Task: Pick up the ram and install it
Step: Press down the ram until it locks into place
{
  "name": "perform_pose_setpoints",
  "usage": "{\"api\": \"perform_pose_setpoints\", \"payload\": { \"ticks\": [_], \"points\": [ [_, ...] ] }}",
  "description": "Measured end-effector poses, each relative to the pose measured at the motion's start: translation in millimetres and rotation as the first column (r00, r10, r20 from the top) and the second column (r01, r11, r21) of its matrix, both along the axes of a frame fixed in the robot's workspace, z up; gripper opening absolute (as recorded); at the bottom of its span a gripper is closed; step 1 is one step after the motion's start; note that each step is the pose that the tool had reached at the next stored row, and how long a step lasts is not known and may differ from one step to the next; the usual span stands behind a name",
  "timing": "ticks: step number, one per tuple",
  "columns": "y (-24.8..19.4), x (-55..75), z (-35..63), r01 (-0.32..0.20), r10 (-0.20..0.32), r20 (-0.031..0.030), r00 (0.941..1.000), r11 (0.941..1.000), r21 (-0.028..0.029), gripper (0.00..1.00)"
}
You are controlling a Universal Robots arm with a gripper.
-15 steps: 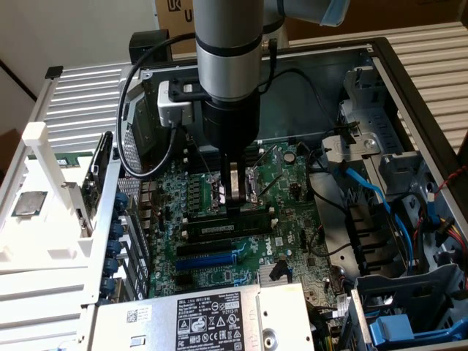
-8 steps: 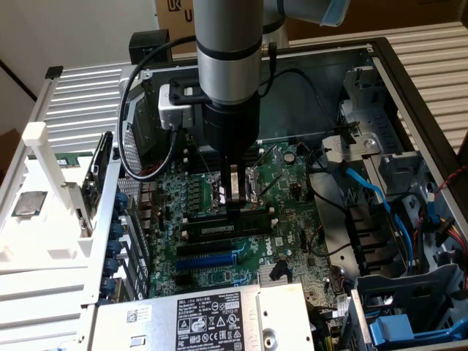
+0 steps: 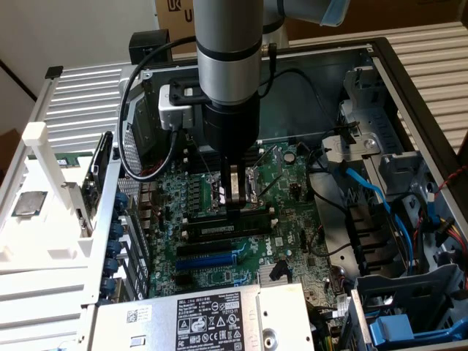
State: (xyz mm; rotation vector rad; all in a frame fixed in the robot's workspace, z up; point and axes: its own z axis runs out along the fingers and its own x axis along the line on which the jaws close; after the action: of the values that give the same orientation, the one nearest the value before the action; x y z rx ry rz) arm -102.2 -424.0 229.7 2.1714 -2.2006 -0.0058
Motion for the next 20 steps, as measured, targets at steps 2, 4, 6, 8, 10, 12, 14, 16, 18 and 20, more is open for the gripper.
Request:
{"api": "perform_pose_setpoints", "payload": {
  "ticks": [2, 4, 6, 8, 10, 12, 14, 16, 18, 20],
  "points": [
    [-0.2, 0.0, 0.1, 0.0, 0.0, 0.0, 1.0, 1.0, -0.0008, 0.1],
    [-0.3, 0.0, 0.2, 0.0, 0.0, 0.0, 1.0, 1.0, -0.0014, 0.1],
    [-0.3, 0.0, 0.2, 0.0, 0.0, 0.0, 1.0, 1.0, -0.002, 0.1],
    [-0.3, 0.0, 0.2, 0.0, 0.0, -0.0001, 1.0, 1.0, -0.0027, 0.1],
    [-0.3, 0.1, 0.2, 0.0, 0.0, 0.0, 1.0, 1.0, -0.0031, 0.1],
    [-0.3, 0.0, 0.2, 0.0, 0.0, 0.0, 1.0, 1.0, -0.0032, 0.1],
    [-0.3, 0.0, 0.2, 0.0, 0.0, -0.0001, 1.0, 1.0, -0.0034, 0.1],
    [-0.3, 0.0, 0.0, 0.0, 0.0, -0.0001, 1.0, 1.0, -0.0035, 0.1],
    [-0.3, 0.0, -0.3, 0.0, 0.0, -0.0002, 1.0, 1.0, -0.0034, 0.1],
    [-0.3, 0.0, -0.7, 0.0, 0.0, -0.0002, 1.0, 1.0, -0.0035, 0.1]
  ]
}}
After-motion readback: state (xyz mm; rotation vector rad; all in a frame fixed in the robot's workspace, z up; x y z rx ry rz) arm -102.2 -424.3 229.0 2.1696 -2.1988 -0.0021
